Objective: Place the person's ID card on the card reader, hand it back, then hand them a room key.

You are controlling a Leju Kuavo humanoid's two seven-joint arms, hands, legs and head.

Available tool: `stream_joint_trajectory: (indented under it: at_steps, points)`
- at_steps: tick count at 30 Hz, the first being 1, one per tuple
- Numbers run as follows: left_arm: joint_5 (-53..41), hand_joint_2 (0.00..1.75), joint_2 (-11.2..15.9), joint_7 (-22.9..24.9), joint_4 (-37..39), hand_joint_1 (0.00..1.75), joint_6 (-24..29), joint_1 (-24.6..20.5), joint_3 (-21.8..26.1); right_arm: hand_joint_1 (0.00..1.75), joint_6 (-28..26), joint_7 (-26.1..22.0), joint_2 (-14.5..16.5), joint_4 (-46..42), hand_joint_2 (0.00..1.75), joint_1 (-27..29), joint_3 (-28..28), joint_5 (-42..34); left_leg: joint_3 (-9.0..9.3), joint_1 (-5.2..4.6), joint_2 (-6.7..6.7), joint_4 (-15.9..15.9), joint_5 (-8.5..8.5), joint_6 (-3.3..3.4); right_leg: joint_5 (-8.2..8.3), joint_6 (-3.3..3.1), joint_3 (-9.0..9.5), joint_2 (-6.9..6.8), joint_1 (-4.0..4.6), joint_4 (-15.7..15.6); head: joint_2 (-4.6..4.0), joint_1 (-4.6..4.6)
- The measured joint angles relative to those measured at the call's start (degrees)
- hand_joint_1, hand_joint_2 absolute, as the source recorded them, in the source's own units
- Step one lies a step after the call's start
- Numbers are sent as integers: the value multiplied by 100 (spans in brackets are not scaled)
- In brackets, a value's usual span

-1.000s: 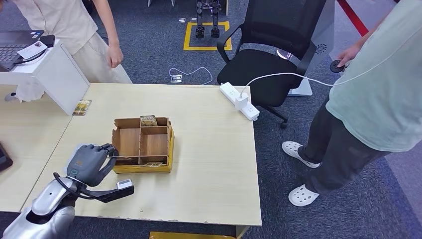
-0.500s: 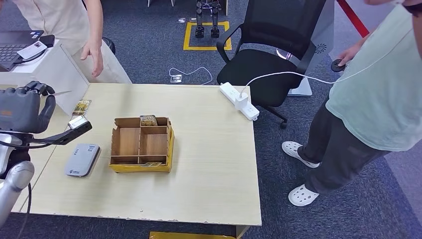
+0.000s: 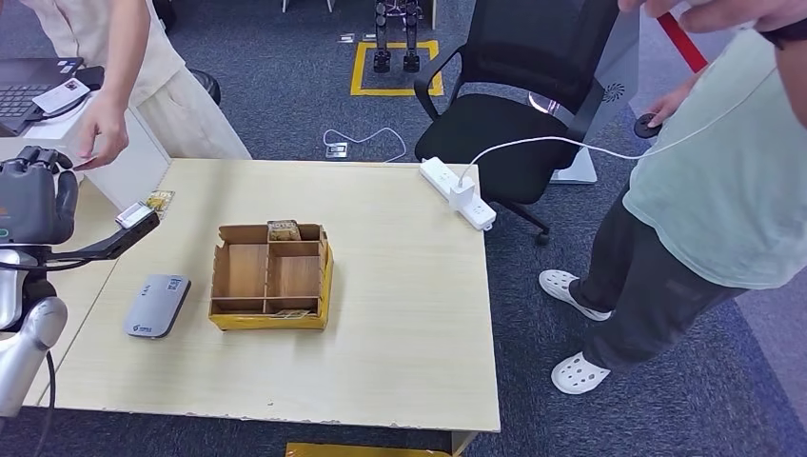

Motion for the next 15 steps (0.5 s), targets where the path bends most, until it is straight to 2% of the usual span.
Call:
stream_joint_trajectory:
  at_steps: [4, 5, 9, 15]
  points:
    - [-1, 175, -62, 0, 89, 105, 3, -24, 2, 0, -4, 2, 10, 1, 0, 0, -9, -2, 0, 0, 3, 0, 0, 0, 0, 0, 0, 3, 0, 0, 0, -1]
    - [2, 175, -75, 0, 99, 105, 4, -26, 2, 0, -5, 2, 11, 1, 0, 0, -12, -4, 0, 0, 4, 0, 0, 0, 0, 0, 0, 4, 0, 0, 0, -1]
    - [6, 175, -112, -1, 125, 1, 25, -28, 3, 0, -5, 2, 11, 2, 0, -1, -27, -9, 0, 0, 4, 0, 0, 0, 0, 0, -1, 5, 0, 0, 0, -1]
    - [143, 175, -162, -106, 138, 0, 62, -28, 4, 0, -27, 2, 13, 2, 0, -1, -42, -13, -1, 0, 4, 0, 0, 0, 0, 0, -2, 4, 0, 0, 0, -1]
